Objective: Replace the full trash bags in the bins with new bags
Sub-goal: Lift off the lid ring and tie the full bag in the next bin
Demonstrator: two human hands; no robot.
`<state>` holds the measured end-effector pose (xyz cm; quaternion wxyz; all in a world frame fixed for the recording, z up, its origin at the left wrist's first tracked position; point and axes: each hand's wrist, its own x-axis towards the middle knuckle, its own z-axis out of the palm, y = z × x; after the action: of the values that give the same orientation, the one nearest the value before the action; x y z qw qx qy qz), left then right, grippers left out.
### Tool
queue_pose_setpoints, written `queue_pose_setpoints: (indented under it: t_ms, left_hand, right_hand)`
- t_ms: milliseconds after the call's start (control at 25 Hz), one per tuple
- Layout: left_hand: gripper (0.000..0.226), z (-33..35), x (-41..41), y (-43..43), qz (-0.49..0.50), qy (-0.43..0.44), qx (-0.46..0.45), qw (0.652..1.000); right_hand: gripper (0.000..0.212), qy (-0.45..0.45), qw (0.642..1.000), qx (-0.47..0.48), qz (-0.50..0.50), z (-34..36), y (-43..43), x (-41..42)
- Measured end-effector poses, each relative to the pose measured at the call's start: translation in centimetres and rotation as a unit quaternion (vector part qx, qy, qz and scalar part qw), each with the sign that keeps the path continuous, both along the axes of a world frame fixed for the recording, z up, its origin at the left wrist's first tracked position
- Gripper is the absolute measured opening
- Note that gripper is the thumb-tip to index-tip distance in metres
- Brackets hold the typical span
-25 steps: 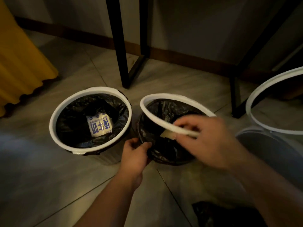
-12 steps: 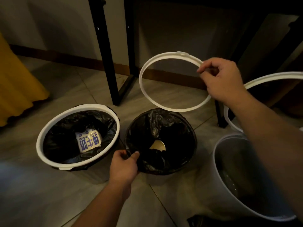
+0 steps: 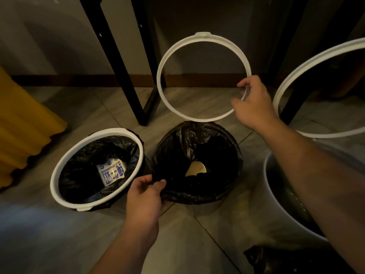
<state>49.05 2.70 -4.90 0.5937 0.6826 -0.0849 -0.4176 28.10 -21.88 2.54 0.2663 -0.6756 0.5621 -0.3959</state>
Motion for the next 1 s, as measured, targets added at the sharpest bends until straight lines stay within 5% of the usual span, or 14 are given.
queue_pose_setpoints:
  t_ms: [360,440,520,600,800,1000]
  left_hand:
    - [0.035,1.4,-0.1,1.7,-0.07,-0.087,0.029,0.993]
    - [0.025,2.2,0.9,1.8,-0.117,-0.264,0.098,0.952]
    - [0.016,3.7,2.0,0.9,-0.168,-0.452,0.12,0.868]
    - [0.022,4.9,2.6,-1.6,-0.223,-0.527,0.096,0.815]
    - [0.055,4.4,3.8,-8.8,-0.377,-0.559,0.184,0.715]
    - [0.035,2.3,4.6,-10.2,-0.409,-0.498,0.255,0.721]
  right_hand:
    - [0.035,0.003,0.998,0.061,0.019,-0.3,-0.7,0.6]
    - [0.036,0.011,0.996,0.08,0.026,-0.7,-0.4,0.6]
    - [0.037,0.043,0.994,0.092,0.027,-1.3,-0.1,0.7]
    - [0.033,0.076,0.991,0.107,0.027,-2.1,0.0,0.9]
    - [0.024,0.103,0.972,0.191,0.092,-5.0,0.3,1.8]
    - [0.012,0.136,0.971,0.172,0.099,-6.5,0.2,3.1]
